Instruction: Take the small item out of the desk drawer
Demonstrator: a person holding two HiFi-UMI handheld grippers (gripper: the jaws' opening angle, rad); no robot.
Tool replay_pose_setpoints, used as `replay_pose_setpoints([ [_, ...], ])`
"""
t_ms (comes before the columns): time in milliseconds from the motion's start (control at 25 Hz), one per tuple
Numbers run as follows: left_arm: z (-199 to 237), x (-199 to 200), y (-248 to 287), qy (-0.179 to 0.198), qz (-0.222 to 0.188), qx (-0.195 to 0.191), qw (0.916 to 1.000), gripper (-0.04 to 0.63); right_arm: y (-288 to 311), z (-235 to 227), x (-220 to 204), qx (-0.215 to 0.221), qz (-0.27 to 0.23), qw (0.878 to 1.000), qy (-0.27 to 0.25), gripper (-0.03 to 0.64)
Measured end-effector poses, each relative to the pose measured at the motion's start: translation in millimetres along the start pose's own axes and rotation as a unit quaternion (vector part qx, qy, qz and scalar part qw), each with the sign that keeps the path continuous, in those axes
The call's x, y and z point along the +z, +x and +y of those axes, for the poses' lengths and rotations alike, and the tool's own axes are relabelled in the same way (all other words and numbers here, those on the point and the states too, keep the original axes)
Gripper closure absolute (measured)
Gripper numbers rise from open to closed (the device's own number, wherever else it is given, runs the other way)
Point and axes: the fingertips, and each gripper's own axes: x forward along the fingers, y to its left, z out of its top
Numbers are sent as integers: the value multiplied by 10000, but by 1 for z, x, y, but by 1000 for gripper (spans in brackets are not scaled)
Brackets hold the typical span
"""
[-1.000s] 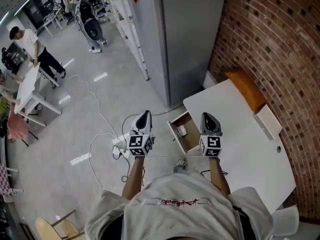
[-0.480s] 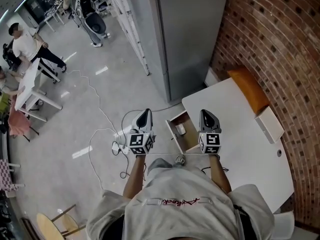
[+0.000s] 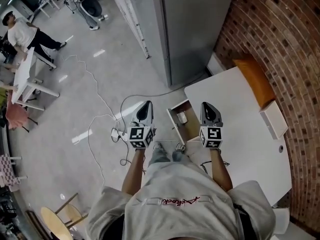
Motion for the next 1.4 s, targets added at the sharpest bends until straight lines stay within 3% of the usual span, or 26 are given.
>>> replay_pose_setpoints([
  [520,37,-47,33,-172,396,-504,9978,586,47,44,-47,-106,606,9980,131,606],
  [960,40,-118,44,-328,954,-811,9916,586,59,66,-132,-148,1330,9904,355,605],
  [1400,31,-191,49,-452,1338,-852,9863,586,69,85,-222,189,1936,9798,464,606],
])
